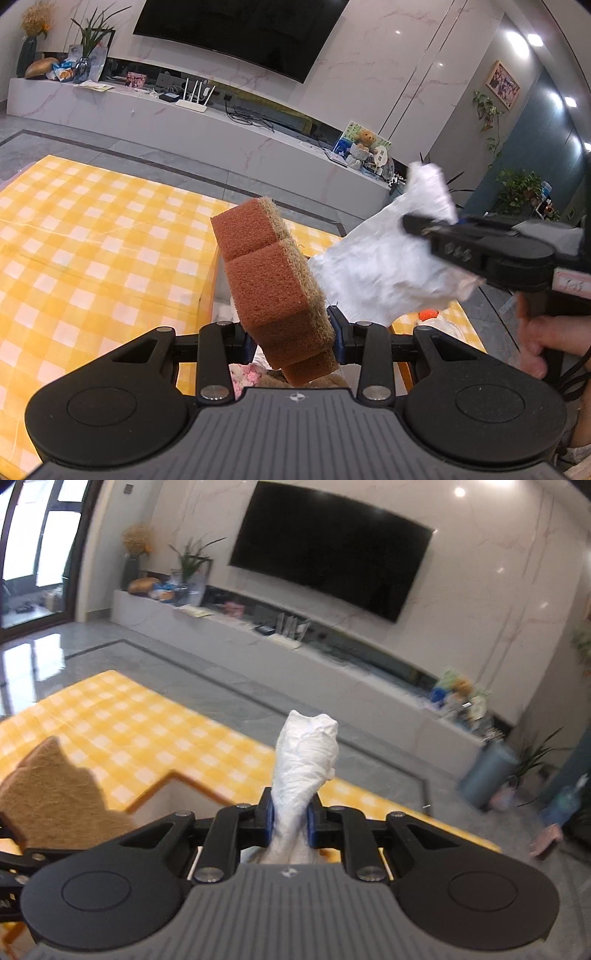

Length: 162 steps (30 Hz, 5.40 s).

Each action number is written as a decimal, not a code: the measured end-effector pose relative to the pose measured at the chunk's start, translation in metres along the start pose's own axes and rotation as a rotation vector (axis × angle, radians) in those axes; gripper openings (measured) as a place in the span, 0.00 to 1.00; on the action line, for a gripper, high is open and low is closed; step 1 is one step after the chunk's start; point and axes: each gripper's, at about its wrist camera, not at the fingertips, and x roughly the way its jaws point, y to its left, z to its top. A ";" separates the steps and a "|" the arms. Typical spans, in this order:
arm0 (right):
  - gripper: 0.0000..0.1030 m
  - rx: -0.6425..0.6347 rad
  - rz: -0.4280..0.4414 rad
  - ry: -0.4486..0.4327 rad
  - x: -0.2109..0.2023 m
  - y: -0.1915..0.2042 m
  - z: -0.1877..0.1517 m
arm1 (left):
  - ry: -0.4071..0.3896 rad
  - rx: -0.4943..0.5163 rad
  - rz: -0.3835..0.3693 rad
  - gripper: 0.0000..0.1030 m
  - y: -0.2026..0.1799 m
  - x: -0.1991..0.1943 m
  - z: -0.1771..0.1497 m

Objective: Organize soft objects

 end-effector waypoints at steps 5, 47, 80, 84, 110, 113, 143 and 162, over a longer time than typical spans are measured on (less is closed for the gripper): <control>0.15 0.061 -0.020 -0.049 -0.024 -0.020 0.006 | 0.005 0.002 -0.003 0.41 -0.001 -0.001 -0.001; 0.94 -0.086 0.153 0.218 0.061 0.016 -0.056 | -0.008 0.036 -0.011 0.41 -0.012 -0.001 -0.001; 0.93 0.404 0.159 -0.001 -0.007 -0.124 -0.147 | 0.358 0.230 -0.025 0.84 -0.051 0.172 -0.006; 0.93 0.379 0.158 0.001 -0.010 -0.120 -0.145 | 0.322 0.288 0.080 0.89 -0.057 0.161 -0.012; 0.92 0.285 0.267 0.024 0.003 -0.069 -0.106 | 0.202 0.215 0.288 0.91 -0.040 0.086 0.001; 0.84 0.271 0.285 0.057 0.018 -0.050 -0.100 | 0.192 0.207 0.251 0.91 -0.034 0.075 0.003; 0.00 -0.071 0.201 0.408 0.132 0.026 -0.096 | 0.033 0.106 0.417 0.91 -0.011 0.040 0.015; 0.27 0.061 0.200 0.102 0.019 -0.039 -0.061 | 0.035 0.127 0.245 0.90 -0.053 0.032 0.017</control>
